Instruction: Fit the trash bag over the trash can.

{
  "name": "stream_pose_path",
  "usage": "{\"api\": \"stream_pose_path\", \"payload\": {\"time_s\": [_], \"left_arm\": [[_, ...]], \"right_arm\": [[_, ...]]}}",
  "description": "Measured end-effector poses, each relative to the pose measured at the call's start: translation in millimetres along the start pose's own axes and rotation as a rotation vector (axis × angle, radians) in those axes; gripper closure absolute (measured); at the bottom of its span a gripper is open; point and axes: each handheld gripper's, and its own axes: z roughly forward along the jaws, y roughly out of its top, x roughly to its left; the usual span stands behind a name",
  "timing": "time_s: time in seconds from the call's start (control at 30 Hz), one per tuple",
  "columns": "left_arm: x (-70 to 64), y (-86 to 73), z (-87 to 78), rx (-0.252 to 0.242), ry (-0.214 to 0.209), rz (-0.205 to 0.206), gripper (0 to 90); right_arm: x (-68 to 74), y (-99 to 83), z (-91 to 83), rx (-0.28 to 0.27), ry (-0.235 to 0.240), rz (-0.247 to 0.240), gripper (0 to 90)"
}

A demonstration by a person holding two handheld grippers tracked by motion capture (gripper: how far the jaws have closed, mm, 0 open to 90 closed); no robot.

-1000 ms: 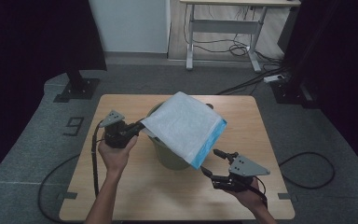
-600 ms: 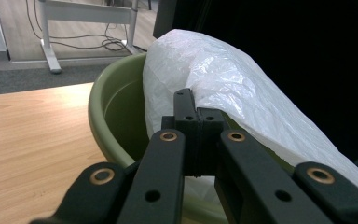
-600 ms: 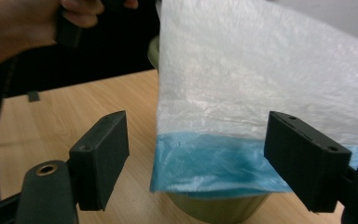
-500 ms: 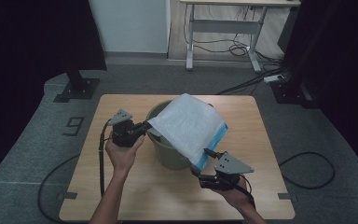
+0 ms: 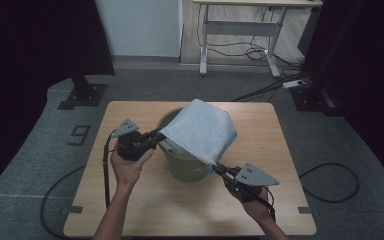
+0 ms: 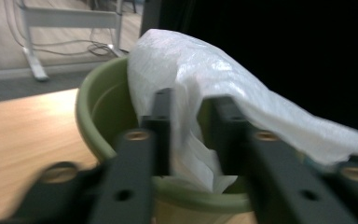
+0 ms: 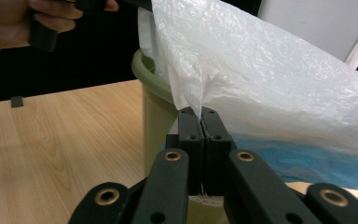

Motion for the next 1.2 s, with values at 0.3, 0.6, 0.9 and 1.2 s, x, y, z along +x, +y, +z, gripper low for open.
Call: {"api": "stream_pose_path", "payload": {"time_s": [0.3, 0.6, 0.9, 1.2], "left_arm": [[-13.4, 2.4, -24.0, -0.026, -0.002, 0.103, 30.7], [-40.4, 12.4, -13.1, 0.002, -0.038, 0.192, 27.6], [-61.0, 6.8, 8.7, 0.057, -0.088, 0.237, 26.6], [-67.1, 1.4, 22.8, 0.069, -0.081, 0.204, 24.3]], "right_arm": [[-19.4, 16.0, -3.3, -0.013, -0.009, 0.041, 88.2], [-23.6, 32.9, 3.6, -0.020, 0.001, 0.056, 88.2], [-23.7, 39.2, 13.6, -0.011, 0.012, 0.064, 88.3], [-28.7, 41.1, 17.3, 0.004, -0.003, 0.092, 88.3]]}}
